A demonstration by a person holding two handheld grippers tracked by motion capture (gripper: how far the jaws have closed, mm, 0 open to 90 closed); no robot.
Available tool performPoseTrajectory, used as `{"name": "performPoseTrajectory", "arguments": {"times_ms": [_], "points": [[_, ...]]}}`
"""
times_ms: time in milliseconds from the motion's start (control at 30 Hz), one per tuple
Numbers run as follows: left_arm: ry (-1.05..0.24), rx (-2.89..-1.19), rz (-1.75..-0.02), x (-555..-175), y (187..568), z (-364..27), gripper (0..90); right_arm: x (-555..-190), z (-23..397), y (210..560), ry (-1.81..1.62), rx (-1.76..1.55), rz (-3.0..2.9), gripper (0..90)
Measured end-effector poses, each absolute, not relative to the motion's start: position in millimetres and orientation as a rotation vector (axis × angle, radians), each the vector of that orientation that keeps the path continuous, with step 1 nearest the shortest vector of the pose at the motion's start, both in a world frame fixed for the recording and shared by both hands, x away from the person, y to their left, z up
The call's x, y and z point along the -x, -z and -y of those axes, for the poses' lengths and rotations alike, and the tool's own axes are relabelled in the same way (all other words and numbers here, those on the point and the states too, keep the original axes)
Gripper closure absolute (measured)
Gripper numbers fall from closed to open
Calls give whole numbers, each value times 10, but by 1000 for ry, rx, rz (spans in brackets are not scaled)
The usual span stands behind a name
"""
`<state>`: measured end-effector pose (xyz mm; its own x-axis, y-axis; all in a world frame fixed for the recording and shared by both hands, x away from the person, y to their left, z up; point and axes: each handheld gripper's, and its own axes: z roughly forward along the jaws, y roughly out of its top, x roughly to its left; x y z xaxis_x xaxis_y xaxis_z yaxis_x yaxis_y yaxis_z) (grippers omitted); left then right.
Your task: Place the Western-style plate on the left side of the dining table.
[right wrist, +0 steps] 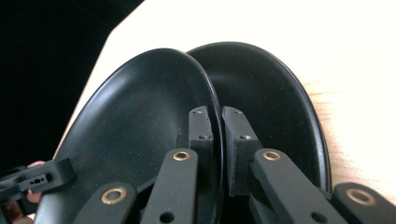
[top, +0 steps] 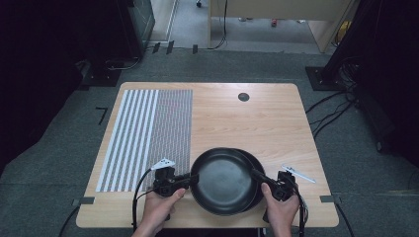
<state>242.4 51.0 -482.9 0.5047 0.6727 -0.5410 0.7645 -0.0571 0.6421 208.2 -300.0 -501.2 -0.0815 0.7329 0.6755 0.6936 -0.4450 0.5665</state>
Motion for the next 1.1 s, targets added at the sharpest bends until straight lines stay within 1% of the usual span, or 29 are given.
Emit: {"name": "performPoseTrajectory", "arguments": {"times_ms": [133,400,633,1100], "points": [[132,-1755,-1215,-2424,4805,-521,759,-2081,3044,4999,-1675,-2129,-1592,845],[139,-1735,-1241,-2418,4786,-530,759,-2100,3031,4938,-1652,-2132,-1608,846],[126,-1720,-1240,-2428,4682,-592,761,-2142,2988,4858,-1680,-2124,-1614,846],[85,-1668,-1281,-2503,4566,-847,762,-2367,2744,4702,-1692,-2051,-1666,846]]}}
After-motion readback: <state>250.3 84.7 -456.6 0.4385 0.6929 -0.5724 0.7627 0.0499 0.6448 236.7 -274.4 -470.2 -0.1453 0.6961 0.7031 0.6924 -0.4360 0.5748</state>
